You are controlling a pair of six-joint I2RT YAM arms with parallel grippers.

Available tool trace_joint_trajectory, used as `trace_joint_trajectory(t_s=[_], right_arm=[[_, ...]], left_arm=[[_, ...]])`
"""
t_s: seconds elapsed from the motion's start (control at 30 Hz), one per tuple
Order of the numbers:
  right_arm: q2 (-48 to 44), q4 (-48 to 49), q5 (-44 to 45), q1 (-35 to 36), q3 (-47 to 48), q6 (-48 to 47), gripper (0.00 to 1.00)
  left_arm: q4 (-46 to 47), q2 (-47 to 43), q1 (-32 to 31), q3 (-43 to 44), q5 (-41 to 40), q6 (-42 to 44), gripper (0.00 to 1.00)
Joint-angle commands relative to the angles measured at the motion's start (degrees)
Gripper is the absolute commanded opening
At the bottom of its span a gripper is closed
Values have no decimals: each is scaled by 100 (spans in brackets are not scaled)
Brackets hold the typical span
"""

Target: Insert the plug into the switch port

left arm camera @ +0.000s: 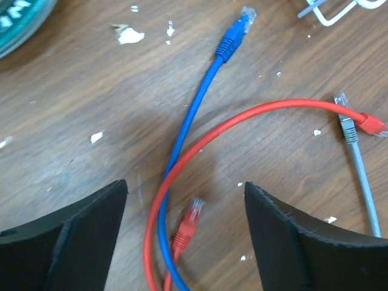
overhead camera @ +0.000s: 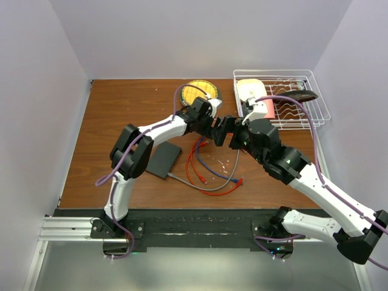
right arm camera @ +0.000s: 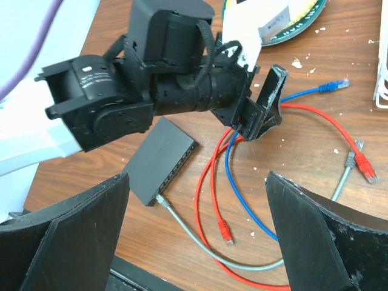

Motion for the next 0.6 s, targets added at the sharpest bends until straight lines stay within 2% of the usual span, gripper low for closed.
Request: trace_joint_trajectory(t_s=[0.0, 0.1, 0.2, 0.27, 0.3, 0.37, 0.4, 0.47, 0.57], right_arm=[[-87, -64, -102, -67, -28, 87, 99], [-69, -55, -110, -76, -36, 61, 99], [-69, -55, -119, -76, -28, 43, 99], [-61, -46, -119, -94, -28, 43, 98], [-61, -46, -128, -103, -28, 34, 98], [-52, -3, -172, -103, -45, 34, 98], [-43, -11, -180, -103, -45, 43, 98], [-26, -3, -189, -111, -63, 34, 98], [9, 24, -207, -112, -80, 25, 98]], left_arm=[[370, 197, -46, 277, 227, 224, 77], [414, 268, -46, 259, 227, 206, 66], [431, 286, -46, 198, 227, 241, 46], [431, 286, -54, 180, 192, 303, 38], [440, 277, -46, 154, 175, 329, 28], [449, 207, -46, 119, 113, 338, 21], [484, 163, -46, 84, 78, 330, 12], [484, 14, -37, 57, -53, 338, 3], [396, -241, -19, 75, -317, 329, 0]])
